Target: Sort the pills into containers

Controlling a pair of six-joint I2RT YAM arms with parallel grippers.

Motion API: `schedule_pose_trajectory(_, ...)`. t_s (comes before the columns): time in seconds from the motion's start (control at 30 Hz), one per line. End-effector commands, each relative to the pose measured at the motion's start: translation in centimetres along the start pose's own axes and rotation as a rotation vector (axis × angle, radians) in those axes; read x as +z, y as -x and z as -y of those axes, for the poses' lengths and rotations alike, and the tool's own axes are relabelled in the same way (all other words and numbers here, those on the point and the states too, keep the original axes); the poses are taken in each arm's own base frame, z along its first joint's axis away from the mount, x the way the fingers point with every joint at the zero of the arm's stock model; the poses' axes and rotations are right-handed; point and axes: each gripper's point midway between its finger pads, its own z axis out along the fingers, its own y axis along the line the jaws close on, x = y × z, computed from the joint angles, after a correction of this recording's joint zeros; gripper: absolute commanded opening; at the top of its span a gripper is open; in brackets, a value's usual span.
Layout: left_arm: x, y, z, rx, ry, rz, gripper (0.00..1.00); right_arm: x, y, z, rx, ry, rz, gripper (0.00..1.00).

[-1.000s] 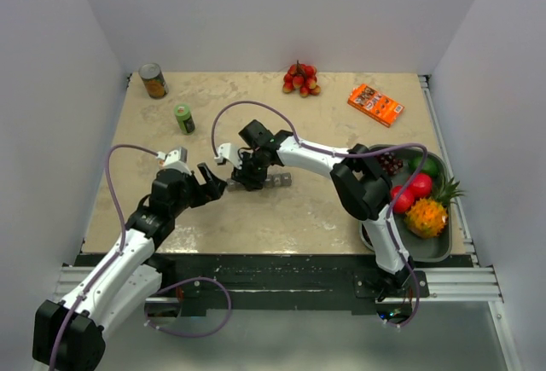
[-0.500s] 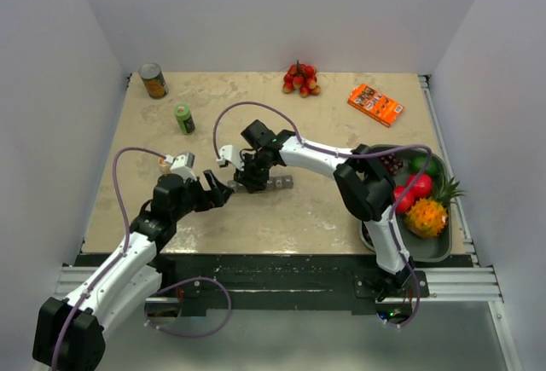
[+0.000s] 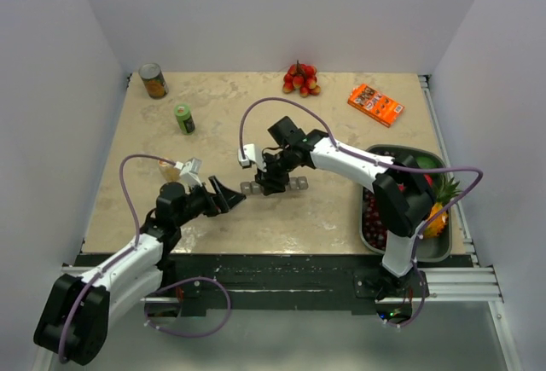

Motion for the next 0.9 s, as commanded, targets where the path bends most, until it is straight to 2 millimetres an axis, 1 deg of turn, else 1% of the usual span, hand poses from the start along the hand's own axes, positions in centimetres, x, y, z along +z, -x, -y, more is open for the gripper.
schedule_pose_trajectory(0.0, 0.0, 1.9, 4.1, -0.039, -0.197, 0.064, 0.88, -1.0, 2.3, -1.1, -0.074, 0.034, 0.099, 0.14)
schedule_pose_trajectory(0.03, 0.0, 1.7, 4.1, -0.050, -0.204, 0.057, 0.88, -1.1, 2.3, -1.2, -0.074, 0.037, 0.101, 0.13)
schedule_pose_trajectory(0.07, -0.1, 1.9, 4.6, -0.060, -0.227, 0.066, 0.88, -1.0, 2.2, -1.3, -0.071, 0.040, 0.101, 0.13)
schedule_pose_trajectory(0.17, 0.1, 1.7, 4.6, -0.090, -0.230, 0.054, 0.84, -1.1, 2.5, -1.5, -0.077, 0.050, 0.118, 0.13)
schedule_pose_trajectory(0.27, 0.5, 1.4, 4.3, -0.123, -0.216, 0.028, 0.73, -1.1, 2.9, -1.8, -0.069, 0.064, 0.139, 0.13)
schedule_pose_trajectory(0.33, 0.9, 1.1, 3.9, -0.144, -0.199, 0.006, 0.68, -1.1, 3.2, -1.9, -0.067, 0.071, 0.150, 0.13)
schedule_pose_trajectory(0.43, 1.2, 1.0, 3.8, -0.156, -0.193, -0.007, 0.64, -1.1, 3.3, -2.0, -0.065, 0.076, 0.155, 0.13)
schedule_pose_trajectory(0.7, 1.8, 1.5, 4.1, -0.155, -0.194, -0.010, 0.54, -0.8, 3.4, -2.2, -0.060, 0.091, 0.162, 0.12)
schedule_pose_trajectory(0.87, 2.1, 1.1, 3.8, -0.158, -0.191, -0.026, 0.45, -0.7, 3.3, -2.3, -0.060, 0.092, 0.164, 0.12)
